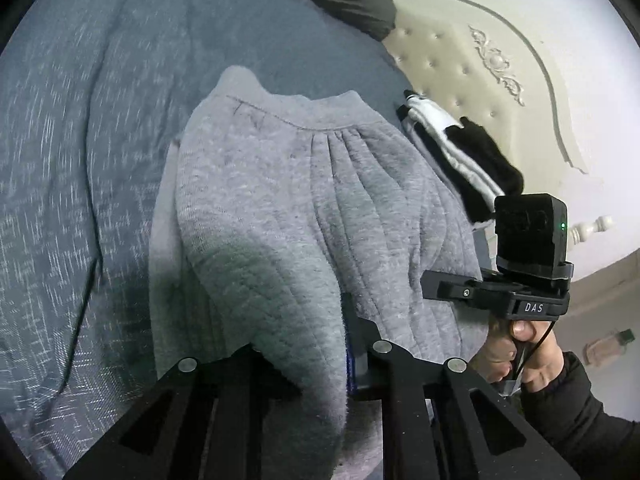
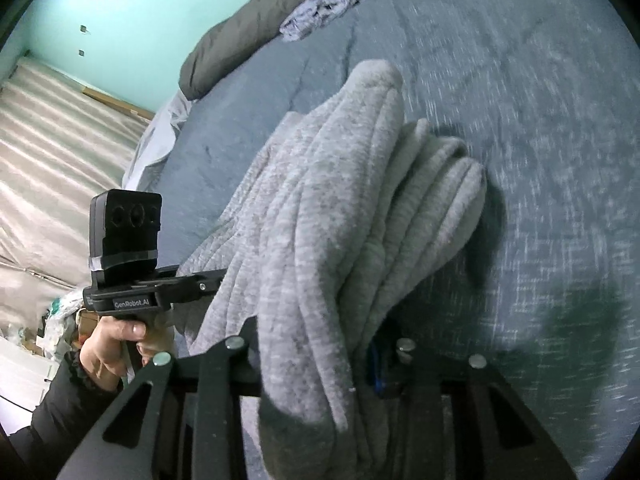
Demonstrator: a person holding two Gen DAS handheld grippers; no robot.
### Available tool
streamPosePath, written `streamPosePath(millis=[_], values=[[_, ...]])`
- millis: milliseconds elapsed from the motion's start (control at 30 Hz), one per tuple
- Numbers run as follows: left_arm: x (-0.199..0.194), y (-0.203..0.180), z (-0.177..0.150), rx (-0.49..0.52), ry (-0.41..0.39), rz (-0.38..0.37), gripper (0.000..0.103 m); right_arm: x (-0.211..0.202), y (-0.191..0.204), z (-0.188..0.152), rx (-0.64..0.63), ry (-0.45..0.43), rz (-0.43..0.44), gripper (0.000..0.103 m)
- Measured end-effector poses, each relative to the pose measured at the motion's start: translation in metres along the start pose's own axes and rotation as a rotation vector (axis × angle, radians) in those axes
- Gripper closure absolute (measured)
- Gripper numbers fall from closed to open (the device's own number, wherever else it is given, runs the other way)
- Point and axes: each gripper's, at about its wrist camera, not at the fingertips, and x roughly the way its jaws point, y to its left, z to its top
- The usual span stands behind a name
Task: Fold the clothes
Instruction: 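Lift the folded grey sweatshirt with both grippers and hold it up, then carry the sweatshirt with both grippers toward the stack of folded clothes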
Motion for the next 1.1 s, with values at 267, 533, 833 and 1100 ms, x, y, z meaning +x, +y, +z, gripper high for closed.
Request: streamPosePath(millis=[267,533,833,1100], values=[[-0.016,-0.053,0.023,0.056,-0.042,-0.017,0.086,-0.056,0.015,0.02,-0.034,-0.057,0.014,0.068],[-0.009,-0.133,0.061,0.13,-0.074,-0.046,0.086,-0.145,0.013,0.042,-0.086,-0.13,-0.004,0.068],[0.02,-0.253,0.128,0.232,-0.119,-0.097,0.086,-0.274,-0.013,0.08,-0.149,-0.227,-0.045,0.068],[0.075,-0.353,0.192,0.306,-0.139,-0.146,0.086,-0.396,-0.064,0.12,-0.181,-0.31,-0.093,0.068]])
